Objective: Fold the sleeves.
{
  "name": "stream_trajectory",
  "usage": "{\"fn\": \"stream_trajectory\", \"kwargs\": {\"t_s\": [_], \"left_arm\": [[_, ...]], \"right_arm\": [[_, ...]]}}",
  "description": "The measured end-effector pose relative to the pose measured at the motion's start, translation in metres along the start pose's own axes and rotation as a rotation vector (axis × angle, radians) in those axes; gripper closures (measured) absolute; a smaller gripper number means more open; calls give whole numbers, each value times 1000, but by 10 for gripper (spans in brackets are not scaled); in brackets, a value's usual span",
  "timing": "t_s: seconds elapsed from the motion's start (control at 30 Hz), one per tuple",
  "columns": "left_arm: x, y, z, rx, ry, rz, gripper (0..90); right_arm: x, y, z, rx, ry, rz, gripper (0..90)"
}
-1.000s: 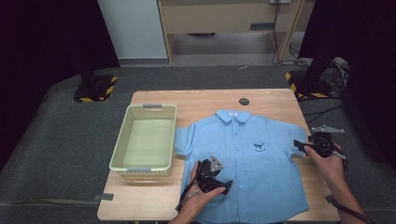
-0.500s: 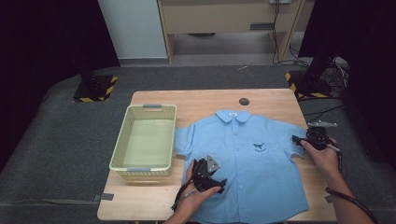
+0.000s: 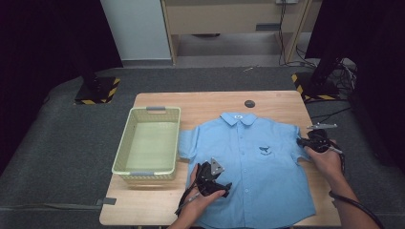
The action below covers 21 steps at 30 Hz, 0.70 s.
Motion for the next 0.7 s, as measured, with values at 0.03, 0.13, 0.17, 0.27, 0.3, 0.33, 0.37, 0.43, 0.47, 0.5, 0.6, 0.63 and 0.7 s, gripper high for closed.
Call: {"fn": "stream_trajectory", "kwargs": {"t_s": [0.03, 0.13, 0.17, 0.27, 0.3, 0.33, 0.37, 0.43, 0.47, 0.5, 0.6, 0.63, 0.7], "left_arm": [[0, 0, 0, 0, 1, 0, 24], [0, -1, 1, 5, 1, -1, 14], [0, -1, 1, 5, 1, -1, 12], [0, -1, 1, 6, 1, -2, 11], [0, -1, 1, 6, 0, -2, 11], [0, -1, 1, 6, 0, -2, 10], [0, -1, 1, 6, 0, -2, 10], [0, -1, 1, 6, 0, -2, 10], [0, -1, 1, 6, 0, -2, 10], [0, -1, 1, 6, 0, -2, 10], [0, -1, 1, 6, 0, -2, 10], [0, -1, 1, 6, 0, -2, 10], [0, -1, 1, 6, 0, -3, 10]], "right_arm": [[2, 1, 1, 0, 6, -2, 872], [9, 7, 6, -9, 2, 4, 876], [13, 9, 8, -9, 5, 5, 877], [27, 14, 12, 1, 43, -1, 878], [32, 15, 12, 5, 52, -1, 878], [38, 16, 13, 7, 65, -2, 878], [43, 17, 14, 9, 78, -3, 878], [55, 18, 16, 15, 106, -3, 878], [61, 18, 17, 19, 114, -1, 878], [67, 17, 18, 23, 125, -2, 878], [83, 14, 21, 41, 157, -9, 878], [87, 12, 22, 49, 162, -11, 878], [95, 7, 24, 62, 170, -16, 877]]}}
Point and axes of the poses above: each handheld gripper's, and its own axes: y roughly backward along the jaws, z roughly out of its top, x roughly to its left, the point moved 4 cm from there along -y, roughly forward along the jaws, and after that the axes turned 14 degrees about -y, right-handed, at the moved point
